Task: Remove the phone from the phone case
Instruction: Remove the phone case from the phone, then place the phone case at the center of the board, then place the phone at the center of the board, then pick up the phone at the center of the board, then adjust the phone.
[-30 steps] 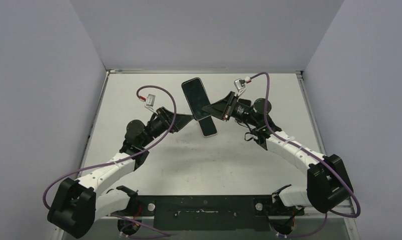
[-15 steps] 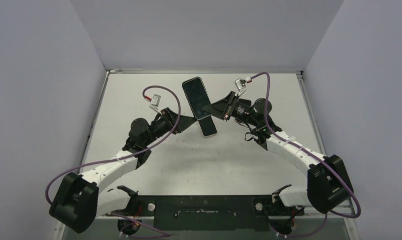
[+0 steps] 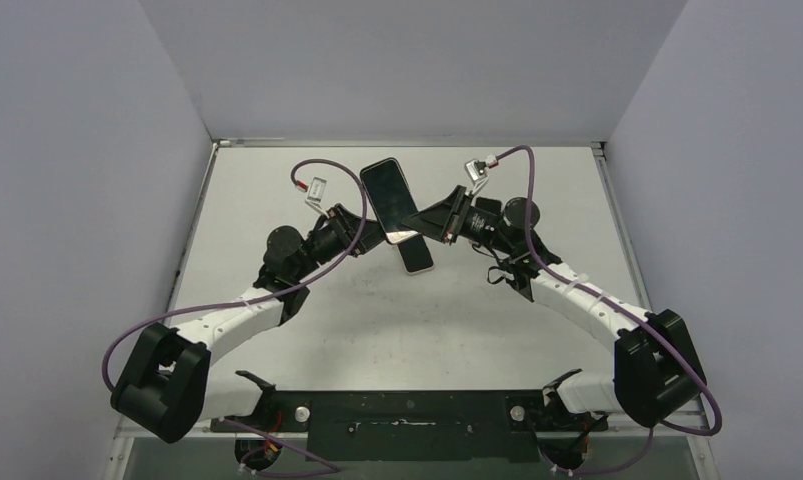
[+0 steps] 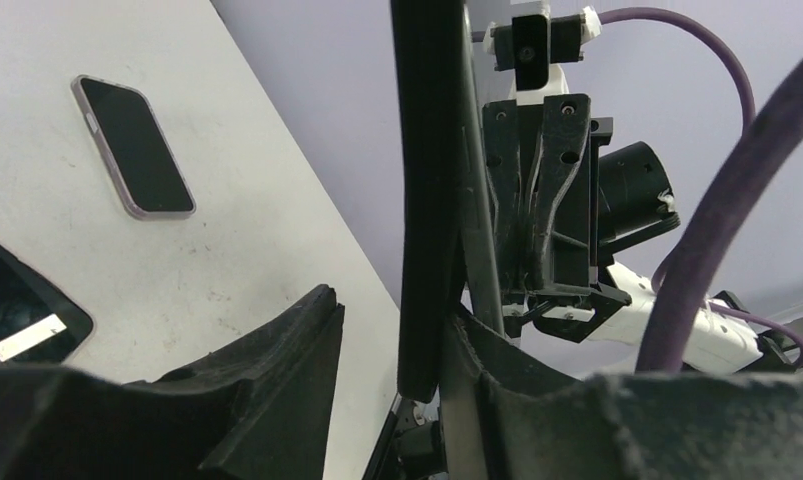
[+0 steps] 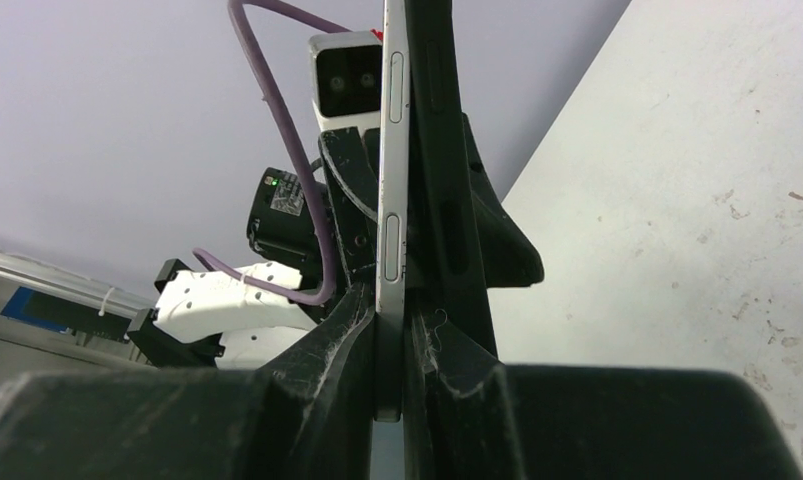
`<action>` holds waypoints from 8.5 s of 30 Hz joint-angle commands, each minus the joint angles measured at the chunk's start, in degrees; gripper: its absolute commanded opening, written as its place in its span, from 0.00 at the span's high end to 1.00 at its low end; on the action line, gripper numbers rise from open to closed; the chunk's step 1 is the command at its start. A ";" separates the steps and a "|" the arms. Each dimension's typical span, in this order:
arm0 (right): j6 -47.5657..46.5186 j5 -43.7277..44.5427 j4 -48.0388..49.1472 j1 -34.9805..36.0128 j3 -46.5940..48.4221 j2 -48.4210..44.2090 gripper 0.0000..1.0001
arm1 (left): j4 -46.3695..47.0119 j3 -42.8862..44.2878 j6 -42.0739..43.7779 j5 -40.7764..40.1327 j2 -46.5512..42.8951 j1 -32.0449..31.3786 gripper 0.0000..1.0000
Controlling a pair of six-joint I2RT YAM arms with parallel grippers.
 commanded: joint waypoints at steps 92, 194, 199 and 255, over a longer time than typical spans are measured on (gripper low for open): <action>-46.75 27.19 -59.28 -33.80 -10.87 -9.58 0.03 | -76.97 15.30 43.06 -13.58 5.40 20.04 0.23; -110.21 27.42 -64.62 30.71 23.25 1.60 0.91 | -85.50 31.65 54.56 35.42 14.54 7.77 0.48; -112.44 27.76 -65.52 30.87 24.27 1.76 0.91 | -86.11 31.45 55.64 37.27 14.66 6.32 0.57; -17.41 14.79 -8.06 10.20 -2.57 -5.37 0.21 | 2.22 -5.46 -12.67 -12.77 -10.59 1.06 1.00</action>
